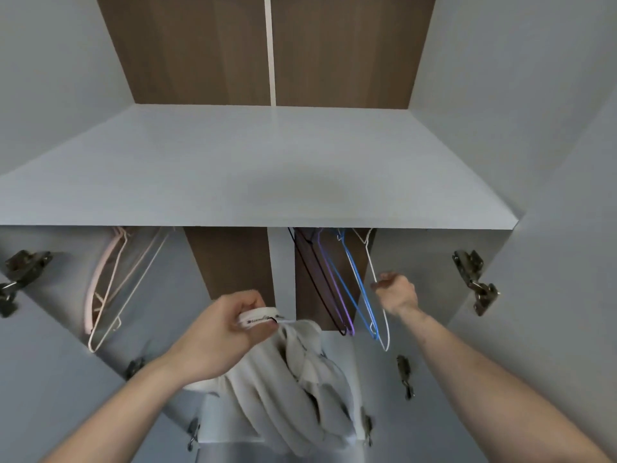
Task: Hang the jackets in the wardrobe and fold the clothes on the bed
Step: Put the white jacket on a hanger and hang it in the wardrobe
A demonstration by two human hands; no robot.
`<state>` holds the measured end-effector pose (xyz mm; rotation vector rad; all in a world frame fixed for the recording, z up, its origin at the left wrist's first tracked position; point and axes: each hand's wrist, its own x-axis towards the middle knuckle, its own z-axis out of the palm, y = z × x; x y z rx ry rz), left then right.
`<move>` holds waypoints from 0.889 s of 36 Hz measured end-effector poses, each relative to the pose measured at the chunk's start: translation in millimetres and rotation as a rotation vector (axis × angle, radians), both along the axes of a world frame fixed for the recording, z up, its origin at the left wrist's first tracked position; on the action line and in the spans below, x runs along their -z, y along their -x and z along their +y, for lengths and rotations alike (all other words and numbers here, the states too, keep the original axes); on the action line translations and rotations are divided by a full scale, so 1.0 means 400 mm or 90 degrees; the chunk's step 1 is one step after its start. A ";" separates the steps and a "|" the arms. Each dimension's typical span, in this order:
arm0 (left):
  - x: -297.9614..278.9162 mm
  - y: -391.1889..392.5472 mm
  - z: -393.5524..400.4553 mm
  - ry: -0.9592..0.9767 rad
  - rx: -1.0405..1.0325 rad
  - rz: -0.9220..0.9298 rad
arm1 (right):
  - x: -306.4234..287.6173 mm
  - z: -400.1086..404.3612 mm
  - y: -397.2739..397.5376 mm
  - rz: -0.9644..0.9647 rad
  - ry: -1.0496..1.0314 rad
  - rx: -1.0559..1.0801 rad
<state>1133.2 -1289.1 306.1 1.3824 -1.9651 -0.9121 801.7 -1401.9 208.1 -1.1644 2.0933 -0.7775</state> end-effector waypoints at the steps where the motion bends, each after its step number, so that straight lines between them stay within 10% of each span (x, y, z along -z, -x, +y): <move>1: 0.001 0.009 -0.014 0.001 0.007 0.002 | 0.008 -0.009 0.000 -0.002 -0.009 -0.001; 32: 0.022 -0.005 -0.055 -0.038 -0.044 -0.047 | 0.059 -0.007 -0.254 -0.066 0.147 -0.105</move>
